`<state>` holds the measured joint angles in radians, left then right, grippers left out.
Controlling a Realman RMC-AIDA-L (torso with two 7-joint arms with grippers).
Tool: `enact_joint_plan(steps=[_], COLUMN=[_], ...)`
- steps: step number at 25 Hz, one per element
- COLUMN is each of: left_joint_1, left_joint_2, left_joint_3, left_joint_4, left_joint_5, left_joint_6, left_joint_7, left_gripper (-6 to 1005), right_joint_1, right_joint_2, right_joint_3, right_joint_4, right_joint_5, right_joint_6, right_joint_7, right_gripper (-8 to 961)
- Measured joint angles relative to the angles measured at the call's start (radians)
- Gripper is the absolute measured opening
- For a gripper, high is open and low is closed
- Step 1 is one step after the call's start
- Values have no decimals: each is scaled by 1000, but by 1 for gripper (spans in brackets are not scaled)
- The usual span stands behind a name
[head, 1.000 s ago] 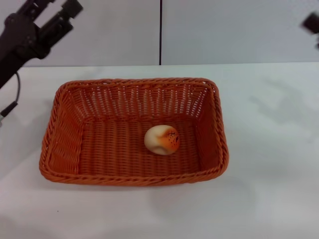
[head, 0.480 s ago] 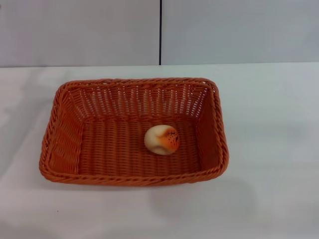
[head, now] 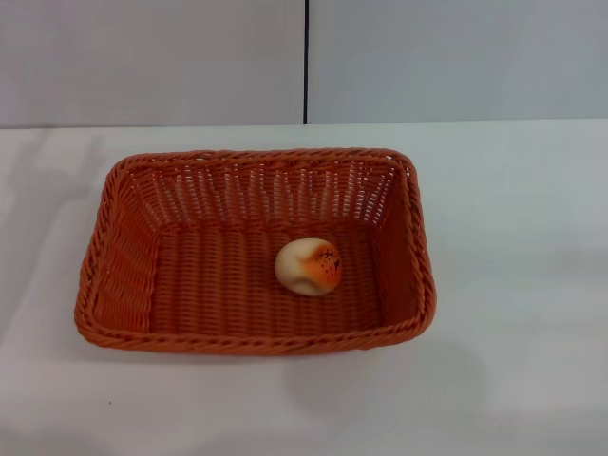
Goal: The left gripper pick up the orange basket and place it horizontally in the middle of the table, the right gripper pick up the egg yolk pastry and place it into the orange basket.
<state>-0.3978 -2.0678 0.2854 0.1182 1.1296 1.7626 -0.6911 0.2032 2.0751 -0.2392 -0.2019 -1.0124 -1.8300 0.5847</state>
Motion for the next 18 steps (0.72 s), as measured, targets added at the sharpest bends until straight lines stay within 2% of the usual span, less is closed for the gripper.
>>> enact_joint_plan(steps=[18], left_joint_1=[-12], left_joint_2=[-1], left_joint_3=[-41], left_joint_4=[-72], left_joint_5=[-4], left_joint_6=[32], left_joint_7=[73], left_gripper=[784], right_joint_1=[24], right_joint_2=[2], right_joint_3=[123], right_joint_4=[102], right_joint_5=[11], right_joint_6=[2], right_joint_7=[-72], right_gripper=[708])
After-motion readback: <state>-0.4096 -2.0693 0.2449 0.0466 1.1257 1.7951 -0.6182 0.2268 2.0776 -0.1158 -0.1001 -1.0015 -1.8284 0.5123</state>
